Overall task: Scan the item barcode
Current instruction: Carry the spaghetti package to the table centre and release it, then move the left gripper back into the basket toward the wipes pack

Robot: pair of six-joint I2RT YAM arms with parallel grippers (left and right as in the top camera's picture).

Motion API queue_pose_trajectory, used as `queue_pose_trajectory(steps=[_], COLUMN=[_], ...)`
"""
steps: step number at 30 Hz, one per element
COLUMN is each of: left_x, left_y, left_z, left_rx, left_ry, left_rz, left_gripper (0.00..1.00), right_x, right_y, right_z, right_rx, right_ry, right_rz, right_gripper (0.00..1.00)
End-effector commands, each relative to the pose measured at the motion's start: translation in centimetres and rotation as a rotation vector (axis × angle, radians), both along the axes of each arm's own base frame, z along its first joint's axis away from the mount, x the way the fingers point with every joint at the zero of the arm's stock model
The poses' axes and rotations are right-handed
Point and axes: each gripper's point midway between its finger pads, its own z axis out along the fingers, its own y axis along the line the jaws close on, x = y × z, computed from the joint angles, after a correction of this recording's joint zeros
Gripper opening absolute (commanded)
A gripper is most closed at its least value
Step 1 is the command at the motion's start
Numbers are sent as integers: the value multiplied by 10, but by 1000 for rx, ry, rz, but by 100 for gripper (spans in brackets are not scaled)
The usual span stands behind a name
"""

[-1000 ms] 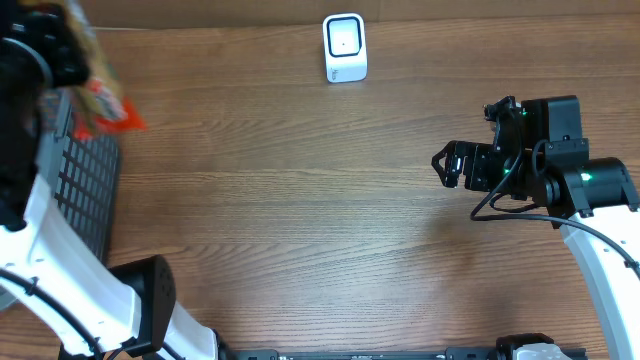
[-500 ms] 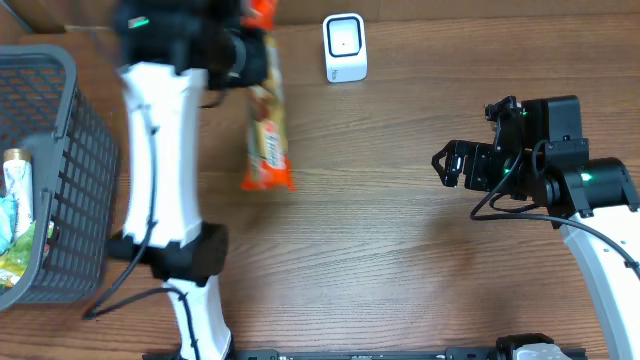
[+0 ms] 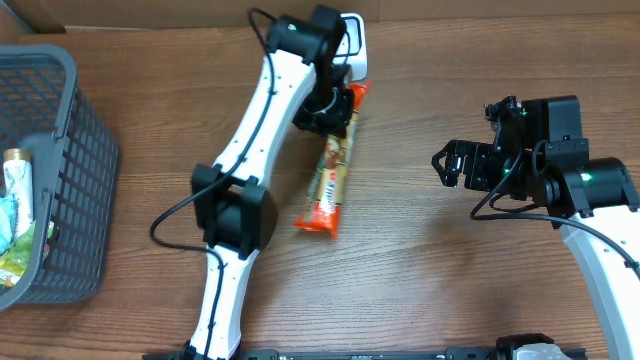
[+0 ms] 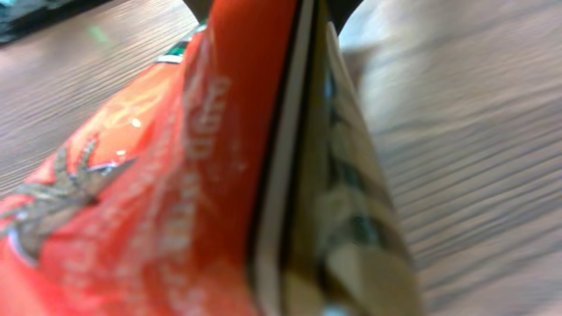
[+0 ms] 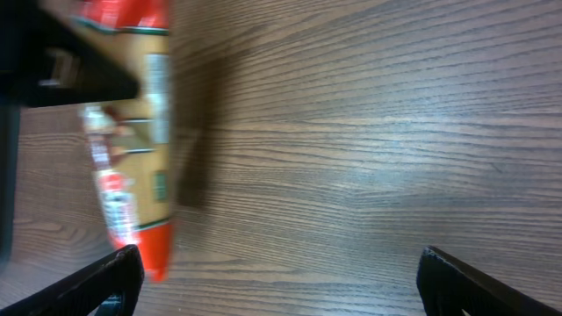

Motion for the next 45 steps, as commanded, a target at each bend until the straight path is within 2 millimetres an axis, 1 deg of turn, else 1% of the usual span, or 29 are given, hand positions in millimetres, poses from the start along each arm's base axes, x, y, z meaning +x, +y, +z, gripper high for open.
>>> queue_pose_trajectory(steps=[1,4,8,10,14,15,16,18,20,21,22,26,28,30,31,33,34,35,36,37,38,39,40,41,42,43,45], left_x=[-8,-12,-16,-16,-14,-14,-14,-14,-13,-12,-11,-4,-1,2,3,7,8,8,9,9,9,9,8,7,4,2,-4], left_y=[-37,-50,-61,-64,-70,-71,-71,-71,-71,-70,-67,-54,-46,-36,-31,-22,-20,-18,-13,-8,0,8,20,30,44,55,86], left_z=[-7,-25,-40,-44,-43,-43,-43,-42,-39,-37,-35,-17,-1,19,29,60,79,90,109,122,139,152,170,182,200,212,240], left_rx=[-178,-208,-217,-216,-227,-232,-234,-236,-258,-267,-269,-285,-287,-276,-270,-265,-280,-285,-289,-279,-258,-238,-209,-191,-168,-152,-116], left_ry=[140,225,275,277,255,255,256,256,247,242,236,197,161,104,72,-22,-75,-105,-162,-207,-268,-316,-381,-424,-480,-519,-602], left_rz=[91,134,144,145,131,131,131,128,104,93,89,59,38,18,7,-4,-13,-13,-12,-9,-2,7,24,38,63,84,146], left_gripper=[4,4,4,4,4,7,13,39,56,62,64,64,64,64,62,59,59,60,61,61,62,63,65,68,73,75,77], right_x=[3,3,3,3,3,3,3,3,3,4,4,5,5,5,5,6,7,7,7,7,7,6,6,6,6,6,6], right_y=[2,2,2,2,2,2,2,2,3,3,3,3,3,3,3,3,3,3,3,3,3,3,3,3,3,3,3], right_z=[10,10,10,10,10,10,10,10,10,10,11,11,11,11,12,12,13,13,13,13,13,12,12,12,12,12,12], right_rx=[5,5,5,5,5,5,5,5,5,5,6,6,6,7,9,12,13,13,13,13,13,12,12,12,12,12,12], right_ry=[-31,-31,-31,-31,-32,-33,-34,-34,-35,-36,-39,-42,-42,-42,-42,-47,-48,-49,-49,-48,-47,-45,-45,-45,-45,-45,-46], right_rz=[7,8,8,8,8,8,8,8,8,8,8,8,8,7,4,0,-1,-1,-2,-1,-1,-1,-1,-1,-1,-1,-1], right_gripper=[100,100,100,100,100,100,100,100,100,100,100,100,100,100,100,100,100,100,100,100,100,100,100,100,100,100,100])
